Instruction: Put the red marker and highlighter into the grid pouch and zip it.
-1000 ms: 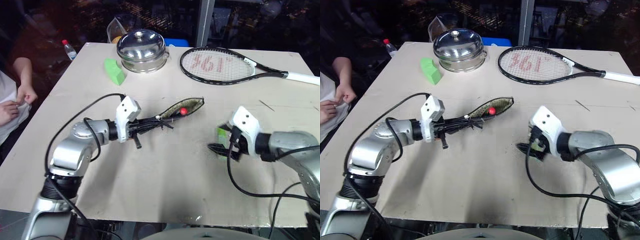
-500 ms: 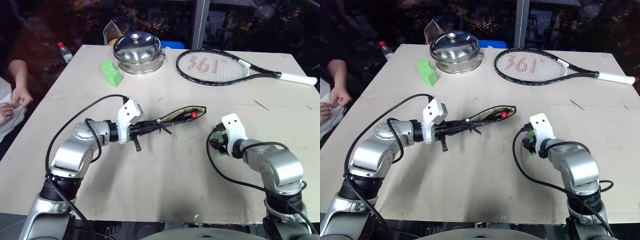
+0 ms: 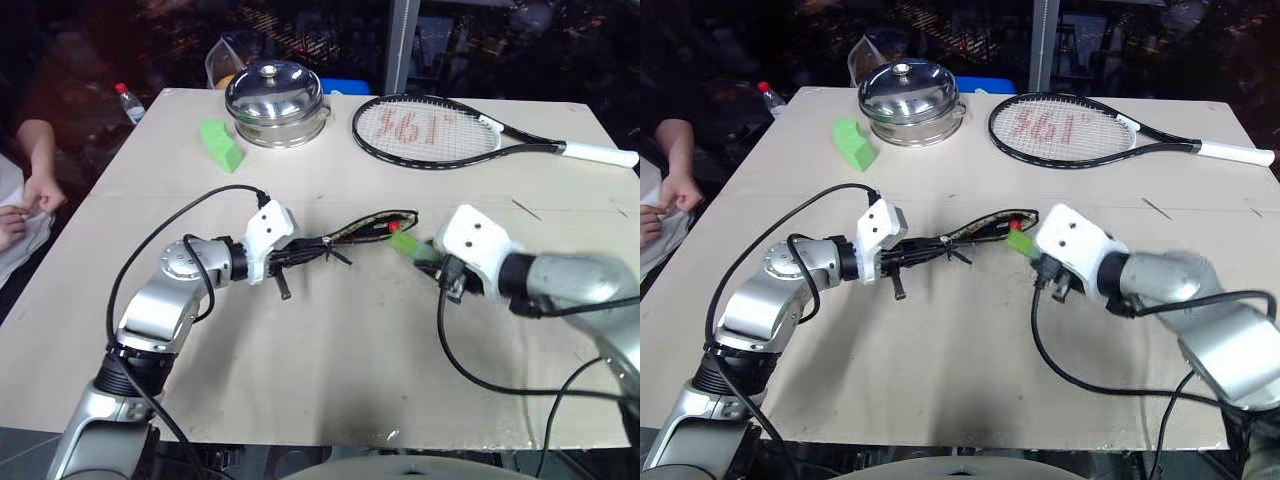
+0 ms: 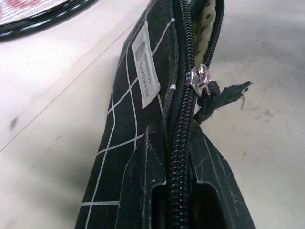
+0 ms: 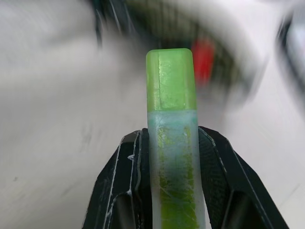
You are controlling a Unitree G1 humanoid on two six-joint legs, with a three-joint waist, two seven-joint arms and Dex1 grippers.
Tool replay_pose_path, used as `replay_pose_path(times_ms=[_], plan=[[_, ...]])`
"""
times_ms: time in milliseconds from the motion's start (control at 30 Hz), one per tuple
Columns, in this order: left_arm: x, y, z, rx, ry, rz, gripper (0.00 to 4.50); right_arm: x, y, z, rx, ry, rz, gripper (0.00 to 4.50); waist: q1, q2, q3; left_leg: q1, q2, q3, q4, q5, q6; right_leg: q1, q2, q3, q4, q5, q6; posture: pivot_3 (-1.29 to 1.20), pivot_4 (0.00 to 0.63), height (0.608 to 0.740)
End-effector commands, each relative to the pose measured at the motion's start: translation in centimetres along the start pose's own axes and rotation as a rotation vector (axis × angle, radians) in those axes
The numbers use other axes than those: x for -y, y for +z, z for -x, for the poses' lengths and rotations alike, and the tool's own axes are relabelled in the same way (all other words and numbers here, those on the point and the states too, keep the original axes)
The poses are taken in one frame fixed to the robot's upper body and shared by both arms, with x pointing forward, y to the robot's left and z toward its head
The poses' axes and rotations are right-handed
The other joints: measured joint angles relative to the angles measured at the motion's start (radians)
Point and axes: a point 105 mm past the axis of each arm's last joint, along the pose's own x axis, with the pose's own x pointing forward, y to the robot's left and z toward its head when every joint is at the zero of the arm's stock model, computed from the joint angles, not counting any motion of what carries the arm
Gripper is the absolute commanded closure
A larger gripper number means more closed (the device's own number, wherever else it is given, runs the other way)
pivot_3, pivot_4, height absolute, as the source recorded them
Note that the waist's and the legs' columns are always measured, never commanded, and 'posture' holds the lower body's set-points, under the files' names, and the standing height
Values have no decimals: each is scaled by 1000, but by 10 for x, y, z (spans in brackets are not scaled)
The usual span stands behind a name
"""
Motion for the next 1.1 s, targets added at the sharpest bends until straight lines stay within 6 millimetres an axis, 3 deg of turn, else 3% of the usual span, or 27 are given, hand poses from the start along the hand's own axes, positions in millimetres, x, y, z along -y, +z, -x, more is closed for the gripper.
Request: replay_pose_path(times_ms=[33, 167, 367, 567, 700, 867, 900, 967, 1033, 1100], plan=[[-1, 11, -2, 26, -1, -67, 4500, 9, 9, -9, -30, 31, 75, 3744, 1, 0, 0, 0, 0, 0, 0, 0, 0, 0, 0, 0, 0, 1, -2, 0, 150, 740], [2, 14, -5, 38, -13, -83, 4500, 19, 1, -18, -157, 46, 199, 3744, 5, 1, 1, -1, -1, 2, 0, 0, 0, -1, -3, 1, 1, 2, -3, 0, 150, 740], [11, 18, -11, 57, -31, -98, 4500, 19, -11, -35, -227, 112, 356, 3744, 3, 1, 1, -2, -1, 3, 0, 0, 0, -1, -4, 1, 0, 2, -3, 0, 150, 740], [21, 18, -18, 59, -47, -119, 4500, 16, -1, -53, -201, 176, 424, 3744, -1, 1, 1, -1, -1, 3, 1, 0, 0, -2, -3, 2, 2, 2, -3, 0, 150, 740], [27, 17, -23, 60, -71, -145, 4500, 15, 8, -74, -181, 210, 462, 3744, 0, 1, 1, 0, 0, 4, 1, 0, 0, -2, -2, 2, 3, 2, -3, 0, 150, 740], [29, 18, -26, 74, -68, -132, 4500, 14, 0, -99, -189, 266, 496, 3744, 2, 1, 1, -1, -1, 4, 2, 1, -1, -2, -2, 1, 3, 2, -3, 0, 150, 740], [28, 17, -25, 75, -61, -119, 4500, 16, -2, -100, -186, 267, 499, 2702, 4, 1, 1, -1, -1, 4, 2, 1, -1, -2, -2, 1, 3, 2, -3, 0, 150, 740], [25, 16, -24, 74, -43, -91, 4500, 27, -2, -96, -163, 231, 475, 1838, 6, 1, 1, -2, -1, 4, 3, 1, -2, -2, -2, 1, 3, 2, -3, 0, 150, 740], [21, 14, -21, 70, -18, -60, 4500, 36, 12, -76, -63, 233, 294, 903, 7, 1, 1, -2, 0, 4, 4, 2, -3, -2, -3, 1, 3, 2, -3, 0, 150, 740], [17, 13, -20, 65, 10, -38, 4500, 39, 22, -49, 15, 294, 116, 903, 7, 1, 1, -2, 0, 4, 4, 2, -3, -2, -3, 1, 3, 2, -3, 0, 150, 740]])
